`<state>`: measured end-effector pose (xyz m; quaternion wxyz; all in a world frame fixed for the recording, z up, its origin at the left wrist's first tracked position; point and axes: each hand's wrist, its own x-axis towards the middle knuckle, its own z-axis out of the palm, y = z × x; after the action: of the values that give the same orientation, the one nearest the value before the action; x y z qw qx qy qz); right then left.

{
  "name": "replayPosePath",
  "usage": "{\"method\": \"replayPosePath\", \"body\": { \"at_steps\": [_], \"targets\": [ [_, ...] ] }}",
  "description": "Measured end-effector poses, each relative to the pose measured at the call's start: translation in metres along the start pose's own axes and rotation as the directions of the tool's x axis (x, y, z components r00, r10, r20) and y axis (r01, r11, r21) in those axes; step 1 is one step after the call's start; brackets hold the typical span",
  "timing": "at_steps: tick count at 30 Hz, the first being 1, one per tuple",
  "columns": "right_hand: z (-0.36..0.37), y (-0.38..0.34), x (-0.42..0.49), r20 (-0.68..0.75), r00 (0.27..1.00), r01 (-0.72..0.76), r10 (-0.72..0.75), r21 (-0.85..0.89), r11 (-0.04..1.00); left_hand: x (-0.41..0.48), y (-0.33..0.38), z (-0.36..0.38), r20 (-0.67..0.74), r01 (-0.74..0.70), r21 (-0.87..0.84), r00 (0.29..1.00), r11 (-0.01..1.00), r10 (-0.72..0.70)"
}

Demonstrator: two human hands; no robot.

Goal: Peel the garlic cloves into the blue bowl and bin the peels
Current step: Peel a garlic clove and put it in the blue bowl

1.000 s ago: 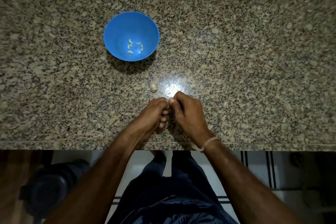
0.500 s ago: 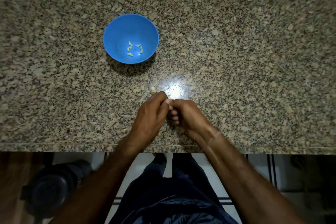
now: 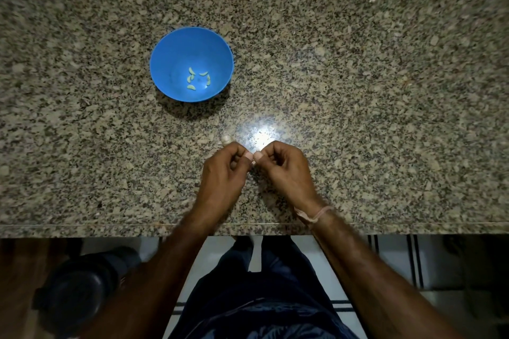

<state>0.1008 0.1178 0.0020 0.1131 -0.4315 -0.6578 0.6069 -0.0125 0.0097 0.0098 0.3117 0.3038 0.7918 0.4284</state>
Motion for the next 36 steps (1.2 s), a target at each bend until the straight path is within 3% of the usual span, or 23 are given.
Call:
{"method": "replayPosePath", "body": {
  "at_steps": [2, 4, 6, 7, 9, 11, 12, 14, 16, 18, 19, 21, 23, 24, 25, 27, 29, 31, 32, 34, 35, 36],
  "targets": [
    [0.000, -0.004, 0.000, 0.049, 0.989, -0.148, 0.141, 0.172, 0.974, 0.000, -0.002, -0.001, -0.025, -0.180, 0.107, 0.983, 0.978, 0.183],
    [0.001, -0.007, -0.001, 0.132, 0.954, -0.297, 0.268, 0.321, 0.899, -0.001, -0.002, -0.003, -0.037, -0.212, 0.112, 0.975, 0.971, 0.218],
    [0.002, -0.007, -0.003, 0.153, 0.944, -0.329, 0.292, 0.371, 0.868, 0.001, 0.001, -0.003, 0.004, -0.019, -0.024, 1.000, 1.000, 0.019],
    [0.003, -0.004, -0.004, 0.103, 0.965, -0.260, 0.239, 0.321, 0.911, 0.002, 0.002, -0.002, 0.070, 0.137, -0.147, 0.989, 0.980, -0.128],
    [0.003, 0.003, -0.005, -0.033, 0.999, 0.003, -0.002, 0.028, 1.000, 0.004, 0.004, 0.000, 0.251, 0.429, -0.375, 0.900, 0.822, -0.355],
    [0.005, 0.004, -0.003, -0.074, 0.985, 0.144, -0.157, -0.158, 0.977, 0.004, 0.003, 0.001, 0.307, 0.515, -0.440, 0.856, 0.736, -0.416],
    [0.006, 0.003, -0.003, -0.078, 0.987, 0.126, -0.137, -0.129, 0.984, 0.002, 0.003, 0.002, 0.253, 0.455, -0.396, 0.889, 0.798, -0.382],
    [0.006, 0.002, -0.001, -0.066, 0.998, -0.009, 0.012, 0.053, 0.999, -0.002, 0.002, 0.003, 0.054, 0.179, -0.155, 0.984, 0.972, -0.173],
    [0.006, 0.000, -0.001, -0.026, 0.987, -0.152, 0.161, 0.220, 0.964, -0.003, 0.001, 0.004, -0.078, -0.097, 0.121, 0.991, 0.988, 0.106],
    [0.008, -0.002, -0.001, -0.029, 0.982, -0.175, 0.188, 0.243, 0.954, -0.003, 0.001, 0.005, -0.105, -0.199, 0.240, 0.968, 0.950, 0.229],
    [0.010, 0.000, -0.001, -0.062, 0.990, -0.119, 0.131, 0.164, 0.979, -0.003, -0.001, 0.006, -0.107, -0.171, 0.233, 0.974, 0.957, 0.200],
    [0.012, 0.002, -0.001, -0.118, 0.987, 0.090, -0.110, -0.167, 0.982, -0.002, -0.005, 0.009, -0.076, 0.062, 0.036, 0.995, 0.997, -0.060],
    [0.015, 0.003, -0.002, -0.120, 0.955, 0.208, -0.272, -0.383, 0.900, -0.002, -0.004, 0.009, 0.089, 0.363, -0.349, 0.931, 0.864, -0.355],
    [0.017, 0.002, -0.003, -0.123, 0.956, 0.207, -0.268, -0.369, 0.906, -0.003, -0.003, 0.009, 0.143, 0.422, -0.424, 0.905, 0.801, -0.401],
    [0.017, 0.002, -0.004, -0.126, 0.970, 0.164, -0.207, -0.286, 0.944, -0.004, -0.001, 0.010, 0.139, 0.404, -0.412, 0.914, 0.817, -0.382],
    [0.013, -0.001, -0.004, -0.080, 0.996, -0.022, 0.024, 0.029, 0.999, -0.006, 0.000, 0.008, 0.016, 0.137, -0.140, 0.991, 0.981, -0.136],
    [0.010, -0.004, -0.003, 0.035, 0.968, -0.249, 0.250, 0.302, 0.920, -0.006, 0.000, 0.006, -0.045, -0.118, 0.090, 0.991, 0.989, 0.122],
    [0.009, -0.006, -0.002, 0.121, 0.924, -0.377, 0.363, 0.453, 0.808, -0.004, 0.000, 0.005, -0.066, -0.178, 0.120, 0.980, 0.977, 0.187],
    [0.009, -0.007, -0.002, 0.109, 0.926, -0.370, 0.362, 0.465, 0.805, -0.004, -0.001, 0.006, -0.077, -0.156, 0.112, 0.983, 0.981, 0.165],
    [0.009, -0.003, -0.003, -0.040, 0.979, -0.186, 0.202, 0.257, 0.949, -0.006, 0.001, 0.009, -0.099, -0.055, 0.056, 0.993, 0.997, 0.061],
    [0.009, -0.001, -0.004, -0.112, 0.993, -0.040, 0.044, 0.034, 0.999, -0.006, 0.001, 0.010, -0.104, 0.015, 0.003, 0.994, 1.000, -0.015],
    [0.009, 0.001, -0.004, -0.150, 0.984, 0.072, -0.097, -0.164, 0.984, -0.006, 0.000, 0.012, -0.102, 0.079, -0.051, 0.991, 0.996, -0.084]
  ]
}}
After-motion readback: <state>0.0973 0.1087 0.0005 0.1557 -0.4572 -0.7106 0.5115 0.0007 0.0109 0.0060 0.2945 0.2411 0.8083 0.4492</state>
